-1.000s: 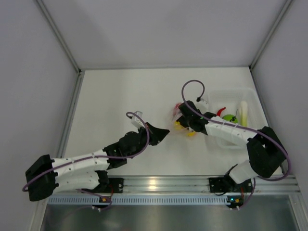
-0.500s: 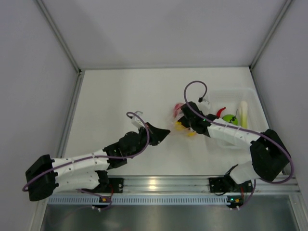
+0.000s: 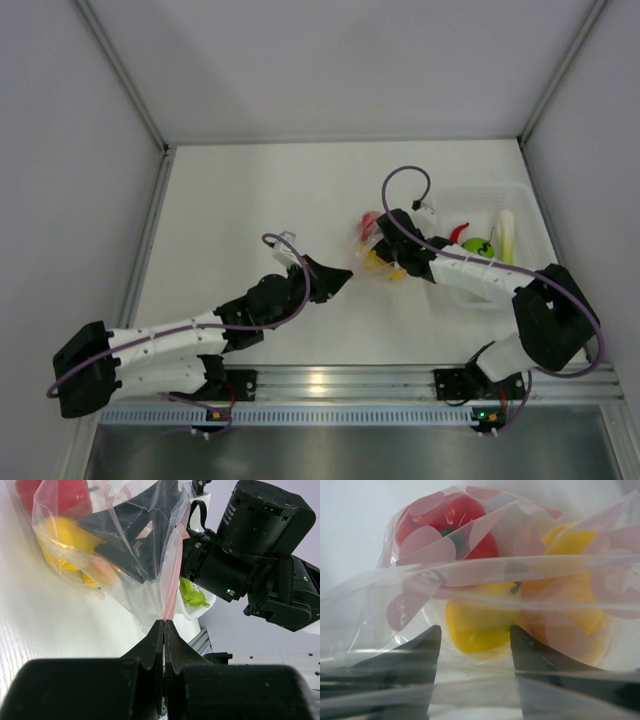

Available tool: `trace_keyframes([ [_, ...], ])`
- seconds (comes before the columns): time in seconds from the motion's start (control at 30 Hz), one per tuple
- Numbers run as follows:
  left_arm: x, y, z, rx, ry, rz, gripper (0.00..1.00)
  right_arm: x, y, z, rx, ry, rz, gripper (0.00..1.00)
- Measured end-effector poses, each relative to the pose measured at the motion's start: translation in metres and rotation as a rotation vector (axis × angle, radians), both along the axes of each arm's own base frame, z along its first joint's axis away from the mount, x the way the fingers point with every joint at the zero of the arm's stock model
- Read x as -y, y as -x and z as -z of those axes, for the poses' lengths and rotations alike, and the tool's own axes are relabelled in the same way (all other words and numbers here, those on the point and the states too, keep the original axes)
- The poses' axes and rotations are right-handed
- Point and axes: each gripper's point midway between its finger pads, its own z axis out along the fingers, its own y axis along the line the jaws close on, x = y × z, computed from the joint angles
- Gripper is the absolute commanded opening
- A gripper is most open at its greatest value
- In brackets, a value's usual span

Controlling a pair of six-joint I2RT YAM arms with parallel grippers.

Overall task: Open the zip-top bag and remove the fake food
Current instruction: Pick up the fake fruit from the zipper food storage bag.

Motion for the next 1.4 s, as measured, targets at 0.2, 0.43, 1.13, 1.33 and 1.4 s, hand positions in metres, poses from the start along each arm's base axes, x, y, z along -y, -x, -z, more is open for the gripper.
trace_keyframes([
  [0.2,-0.002,0.004,0.005,-0.008,-0.013,0.011,0.0,0.021,-0.018,0.005,0.008,0.013,0.075,0.57],
  [0.43,-0.006,0.011,0.015,-0.022,-0.037,0.031,0.0,0.053,-0.046,0.012,-0.003,0.082,0.193,0.55],
  [1.13,0.036,-0.013,-0.073,0.115,-0.012,0.041,0.39,0.047,-0.027,0.018,-0.01,0.156,0.184,0.53],
  [1.33,0.056,-0.033,-0.078,0.103,-0.12,0.006,0.37,0.044,-0.016,0.013,-0.008,0.222,0.187,0.54],
  [1.4,0.056,-0.039,-0.068,0.085,-0.189,-0.018,0.37,0.042,-0.014,0.011,-0.005,0.231,0.186,0.54],
])
